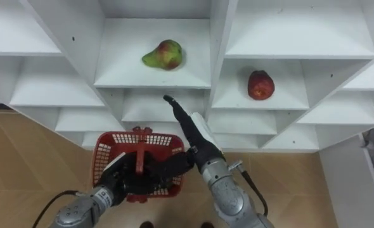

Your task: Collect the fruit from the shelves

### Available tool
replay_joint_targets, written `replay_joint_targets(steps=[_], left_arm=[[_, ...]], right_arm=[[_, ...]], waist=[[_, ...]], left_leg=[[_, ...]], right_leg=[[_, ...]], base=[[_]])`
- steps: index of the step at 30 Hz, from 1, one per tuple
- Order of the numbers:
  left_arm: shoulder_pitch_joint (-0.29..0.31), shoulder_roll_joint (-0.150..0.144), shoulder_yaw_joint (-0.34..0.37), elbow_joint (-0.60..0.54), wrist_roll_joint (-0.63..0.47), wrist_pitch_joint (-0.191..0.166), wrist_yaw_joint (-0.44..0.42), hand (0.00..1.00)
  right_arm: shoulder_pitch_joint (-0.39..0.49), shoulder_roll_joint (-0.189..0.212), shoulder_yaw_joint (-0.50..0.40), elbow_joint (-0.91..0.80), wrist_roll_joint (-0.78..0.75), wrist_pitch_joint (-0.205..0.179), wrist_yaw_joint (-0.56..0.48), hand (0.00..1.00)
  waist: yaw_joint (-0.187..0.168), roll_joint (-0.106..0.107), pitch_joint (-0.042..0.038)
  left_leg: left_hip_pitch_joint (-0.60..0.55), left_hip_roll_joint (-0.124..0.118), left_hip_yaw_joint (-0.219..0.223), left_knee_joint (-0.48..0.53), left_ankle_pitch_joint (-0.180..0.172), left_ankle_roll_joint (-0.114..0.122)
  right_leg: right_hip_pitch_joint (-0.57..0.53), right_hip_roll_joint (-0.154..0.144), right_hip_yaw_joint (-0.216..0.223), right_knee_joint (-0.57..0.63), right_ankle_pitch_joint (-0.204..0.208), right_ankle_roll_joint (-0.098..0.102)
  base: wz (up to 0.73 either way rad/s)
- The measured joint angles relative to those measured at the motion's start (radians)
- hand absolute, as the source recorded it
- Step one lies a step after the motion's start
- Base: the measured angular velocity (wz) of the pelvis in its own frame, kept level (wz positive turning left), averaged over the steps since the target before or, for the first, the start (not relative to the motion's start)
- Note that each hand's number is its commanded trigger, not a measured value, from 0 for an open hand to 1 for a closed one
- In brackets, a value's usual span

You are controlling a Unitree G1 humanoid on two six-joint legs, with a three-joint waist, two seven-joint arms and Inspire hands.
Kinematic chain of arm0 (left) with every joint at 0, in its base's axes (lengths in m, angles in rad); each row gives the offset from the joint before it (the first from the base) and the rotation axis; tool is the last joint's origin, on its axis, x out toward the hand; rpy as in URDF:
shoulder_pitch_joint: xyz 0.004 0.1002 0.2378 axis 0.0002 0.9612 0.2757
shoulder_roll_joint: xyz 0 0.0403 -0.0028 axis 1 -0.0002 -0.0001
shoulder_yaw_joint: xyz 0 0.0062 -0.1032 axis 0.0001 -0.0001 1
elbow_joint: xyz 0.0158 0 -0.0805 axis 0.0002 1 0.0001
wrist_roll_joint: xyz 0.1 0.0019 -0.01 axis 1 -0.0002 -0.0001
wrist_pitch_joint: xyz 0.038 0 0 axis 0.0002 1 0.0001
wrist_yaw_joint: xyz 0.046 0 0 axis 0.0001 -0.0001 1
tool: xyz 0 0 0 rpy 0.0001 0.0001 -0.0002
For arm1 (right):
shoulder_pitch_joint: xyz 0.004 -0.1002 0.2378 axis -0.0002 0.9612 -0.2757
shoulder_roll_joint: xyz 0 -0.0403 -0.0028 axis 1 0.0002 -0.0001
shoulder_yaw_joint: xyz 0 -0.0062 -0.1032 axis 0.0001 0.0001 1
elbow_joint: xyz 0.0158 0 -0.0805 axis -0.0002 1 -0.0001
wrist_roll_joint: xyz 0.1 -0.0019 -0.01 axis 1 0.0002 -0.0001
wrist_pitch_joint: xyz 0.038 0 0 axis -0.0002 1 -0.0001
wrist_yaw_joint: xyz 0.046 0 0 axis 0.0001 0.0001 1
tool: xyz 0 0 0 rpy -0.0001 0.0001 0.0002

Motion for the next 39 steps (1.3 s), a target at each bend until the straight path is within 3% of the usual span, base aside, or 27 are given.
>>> replay_joint_targets(steps=[18,28,39], left_arm=[[0.029,0.009,-0.002,0.008,-0.001,-0.003,-0.006,1.00],[0.054,0.013,-0.005,0.019,-0.002,-0.003,-0.006,1.00],[0.048,0.021,-0.003,0.065,0.000,-0.005,-0.006,1.00]], right_arm=[[0.000,-0.053,-0.033,-0.169,-0.017,0.000,0.005,0.00],[0.000,-0.067,-0.056,-0.220,-0.027,-0.014,-0.044,0.00],[-0.007,-0.084,-0.067,-0.247,-0.029,-0.036,-0.082,0.00]], waist=[[0.006,-0.005,-0.0032],[0.013,-0.023,-0.0139],[0.020,-0.048,-0.0033]], left_leg=[[0.073,-0.001,-0.001,-0.020,0.000,-0.002],[0.115,-0.002,-0.002,-0.028,-0.001,-0.002],[0.104,-0.002,-0.014,-0.022,-0.002,-0.004]], right_leg=[[0.069,0.003,0.000,-0.014,-0.002,0.002],[0.113,0.006,0.005,-0.023,-0.002,0.004],[0.113,0.006,-0.007,-0.028,-0.003,0.004]], base=[[0.00],[0.00],[0.03]])
